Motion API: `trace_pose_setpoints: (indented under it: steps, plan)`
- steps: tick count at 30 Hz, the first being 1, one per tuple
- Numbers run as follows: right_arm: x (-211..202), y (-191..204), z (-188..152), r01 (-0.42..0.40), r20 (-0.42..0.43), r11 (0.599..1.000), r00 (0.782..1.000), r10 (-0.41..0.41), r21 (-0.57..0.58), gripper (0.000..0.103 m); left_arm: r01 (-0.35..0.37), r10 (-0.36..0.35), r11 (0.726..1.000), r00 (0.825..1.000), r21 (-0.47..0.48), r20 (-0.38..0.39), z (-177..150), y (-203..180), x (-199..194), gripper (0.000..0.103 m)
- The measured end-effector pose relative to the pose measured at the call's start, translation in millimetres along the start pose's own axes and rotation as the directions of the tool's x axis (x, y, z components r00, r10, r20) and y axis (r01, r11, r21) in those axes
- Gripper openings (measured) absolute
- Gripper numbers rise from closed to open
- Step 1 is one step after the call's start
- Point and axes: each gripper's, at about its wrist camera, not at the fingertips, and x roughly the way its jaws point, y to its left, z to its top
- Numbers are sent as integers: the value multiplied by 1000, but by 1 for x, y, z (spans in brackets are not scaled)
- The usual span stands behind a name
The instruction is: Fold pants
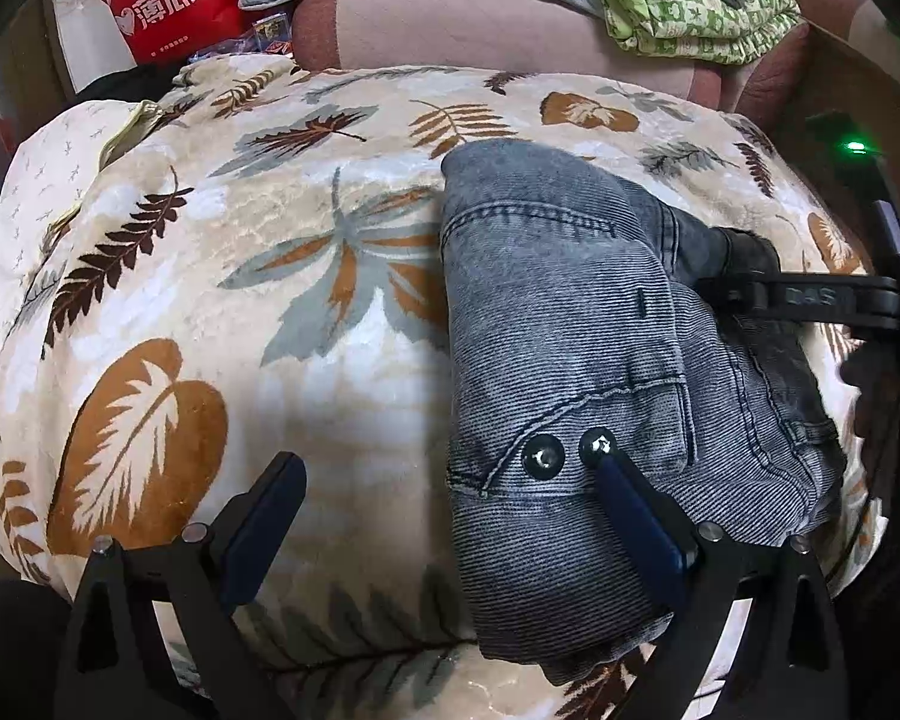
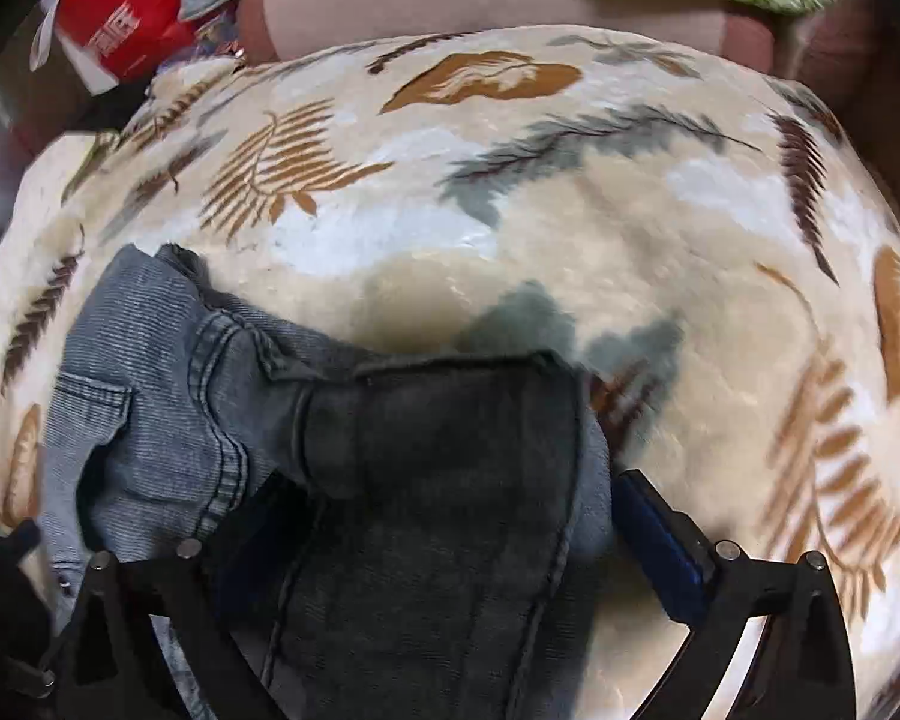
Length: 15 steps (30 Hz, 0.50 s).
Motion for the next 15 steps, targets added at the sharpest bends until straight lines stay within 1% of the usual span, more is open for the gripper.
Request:
trace_pose_setpoints:
  steps: [1,2,4,5,6,7,8,10,11,12,14,15]
  plan:
    - [-14,1,-3,39,34,999,999,-39,-11,102,4,-4,1000,1000,-6,-7,1,1,-1,98]
    - [-27,3,-7,50,64,999,997,-48,-23,102,13,-13,1000,1000,-13,-7,2,2,-5,97]
    - [-55,4,-21,35,132,999,991,-31,-27,102,13,-12,1000,1000,-20,17,3,4,-13,97]
    - [-69,5,-33,32,163,999,986,-28,-24,103,-1,2,1000,1000,-19,25,4,5,-16,97]
    - [-78,7,-44,26,175,999,984,-21,-28,103,-7,8,1000,1000,-17,30,5,5,-19,97]
    - [-84,11,-61,20,179,999,984,-12,-44,103,-15,16,1000,999,-19,38,6,6,-21,97]
    - [-82,15,-72,35,173,997,985,-24,-63,103,-23,23,1000,999,-21,41,6,7,-21,97]
    - [-57,22,-103,125,119,983,987,-110,-134,102,-49,49,999,999,-16,16,6,5,-14,97]
    - [-50,21,-113,139,120,979,985,-121,-146,102,-56,56,998,998,-4,-9,5,3,-7,98]
    - [-55,14,-119,104,168,990,982,-87,-96,103,-59,59,998,998,16,-26,3,0,-3,98]
    - [-61,7,-118,94,127,994,988,-87,-58,103,-74,74,997,997,21,0,1,-1,-8,98]
    - [-70,7,-118,114,157,992,982,-105,-49,102,-78,78,997,997,23,-2,2,-2,-11,97]
